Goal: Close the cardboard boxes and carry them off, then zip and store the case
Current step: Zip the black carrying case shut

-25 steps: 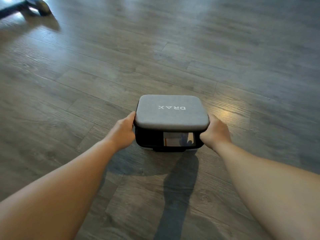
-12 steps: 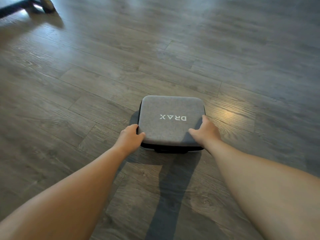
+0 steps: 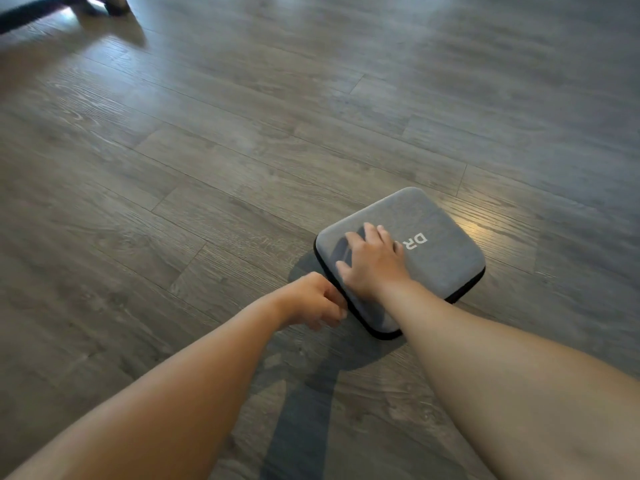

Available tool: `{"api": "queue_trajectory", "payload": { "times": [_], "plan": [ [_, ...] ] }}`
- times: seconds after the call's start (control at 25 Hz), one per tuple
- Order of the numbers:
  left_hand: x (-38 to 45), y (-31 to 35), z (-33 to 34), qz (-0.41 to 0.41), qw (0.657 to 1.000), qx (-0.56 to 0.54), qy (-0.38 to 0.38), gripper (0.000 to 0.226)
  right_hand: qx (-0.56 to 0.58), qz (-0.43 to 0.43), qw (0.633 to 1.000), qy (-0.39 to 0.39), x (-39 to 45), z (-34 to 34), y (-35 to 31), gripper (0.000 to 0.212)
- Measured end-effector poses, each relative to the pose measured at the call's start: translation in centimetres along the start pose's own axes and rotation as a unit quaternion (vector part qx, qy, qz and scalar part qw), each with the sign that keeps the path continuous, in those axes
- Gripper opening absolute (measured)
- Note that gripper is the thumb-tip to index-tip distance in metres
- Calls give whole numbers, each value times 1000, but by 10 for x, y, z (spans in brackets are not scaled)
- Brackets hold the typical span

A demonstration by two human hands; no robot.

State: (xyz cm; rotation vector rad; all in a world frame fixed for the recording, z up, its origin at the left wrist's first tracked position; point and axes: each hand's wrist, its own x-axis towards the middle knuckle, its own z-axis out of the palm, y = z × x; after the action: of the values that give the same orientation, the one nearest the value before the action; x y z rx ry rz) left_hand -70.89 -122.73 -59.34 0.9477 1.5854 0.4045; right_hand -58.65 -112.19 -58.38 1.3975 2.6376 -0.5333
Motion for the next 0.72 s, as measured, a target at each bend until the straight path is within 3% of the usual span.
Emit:
{"api": "queue_trajectory", "payload": {
  "times": [0.08,0.2,0.28,0.48,0.64,0.72],
  "plan": [
    [2,1,-6,12,994,107,21,11,-16,-28,999,-10,4,5,-13,73],
    [11,-2,-29,10,954,254,159,25,-49,-39,998,-11,6,15,-19,84],
    [19,-3,-45,-1,949,232,214,24,-58,-43,997,-1,5,19,-16,85],
    [45,9,-65,-12,964,148,219,16,-59,-55,997,20,1,22,-8,83],
    [52,19,-58,82,975,121,165,51,-55,-63,996,38,-13,25,-7,76],
    [57,20,-57,107,972,128,168,57,-69,-66,995,41,-18,23,-7,78]
  ]
}}
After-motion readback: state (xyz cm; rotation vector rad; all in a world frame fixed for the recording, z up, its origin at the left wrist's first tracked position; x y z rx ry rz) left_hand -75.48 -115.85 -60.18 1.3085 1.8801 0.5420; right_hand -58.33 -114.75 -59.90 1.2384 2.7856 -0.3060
